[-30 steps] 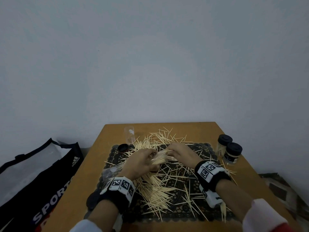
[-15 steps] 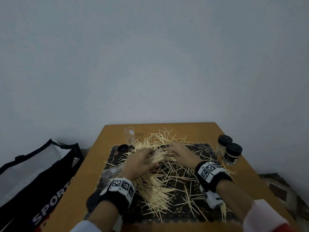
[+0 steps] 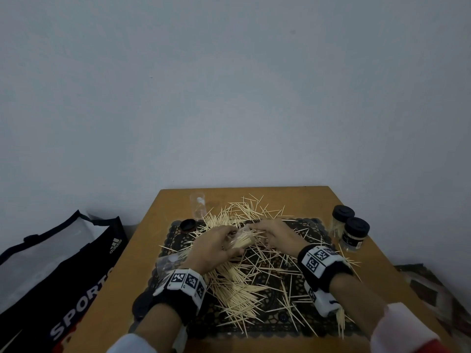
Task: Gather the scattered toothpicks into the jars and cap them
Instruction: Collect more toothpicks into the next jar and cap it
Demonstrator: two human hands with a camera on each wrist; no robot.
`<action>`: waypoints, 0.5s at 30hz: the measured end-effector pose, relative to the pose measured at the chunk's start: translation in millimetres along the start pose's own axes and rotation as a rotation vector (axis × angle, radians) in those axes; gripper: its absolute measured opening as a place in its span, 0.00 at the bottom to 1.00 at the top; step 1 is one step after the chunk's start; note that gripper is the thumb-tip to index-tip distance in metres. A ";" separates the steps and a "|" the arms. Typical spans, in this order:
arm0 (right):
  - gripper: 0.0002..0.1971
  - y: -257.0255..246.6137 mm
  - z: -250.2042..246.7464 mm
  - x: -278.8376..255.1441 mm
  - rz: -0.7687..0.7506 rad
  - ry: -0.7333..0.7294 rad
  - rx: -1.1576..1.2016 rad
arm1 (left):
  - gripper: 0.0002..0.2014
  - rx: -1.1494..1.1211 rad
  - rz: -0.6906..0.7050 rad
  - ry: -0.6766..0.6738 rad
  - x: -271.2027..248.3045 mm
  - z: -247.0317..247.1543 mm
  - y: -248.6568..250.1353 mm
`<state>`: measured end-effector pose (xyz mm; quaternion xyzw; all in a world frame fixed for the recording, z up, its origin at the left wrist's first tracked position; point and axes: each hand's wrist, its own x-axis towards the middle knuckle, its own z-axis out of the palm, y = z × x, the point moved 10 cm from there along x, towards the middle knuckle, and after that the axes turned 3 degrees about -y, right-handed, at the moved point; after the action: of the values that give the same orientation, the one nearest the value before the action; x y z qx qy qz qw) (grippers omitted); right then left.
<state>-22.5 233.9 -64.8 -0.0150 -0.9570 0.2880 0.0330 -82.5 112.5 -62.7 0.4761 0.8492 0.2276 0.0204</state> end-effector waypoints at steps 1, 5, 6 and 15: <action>0.26 0.8 2.7 0.9 0.003 -0.016 0.022 | 0.31 -0.001 -0.003 0.005 -0.1 -0.5 -0.8; 0.26 8.9 7.6 2.5 0.056 -0.035 0.128 | 0.30 0.002 -0.002 0.030 -0.1 -3.1 -0.6; 0.27 9.8 8.6 2.8 0.065 -0.037 0.129 | 0.30 0.002 0.000 0.033 -0.2 -3.4 -0.5; 0.14 2.2 -20.0 -3.9 0.014 0.188 0.014 | 0.31 -0.040 0.028 -0.023 0.3 2.2 3.0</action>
<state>-17.1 246.6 -49.6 -0.0484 -0.9476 0.2920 0.1207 -79.7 114.9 -63.5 0.4899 0.8375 0.2393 0.0362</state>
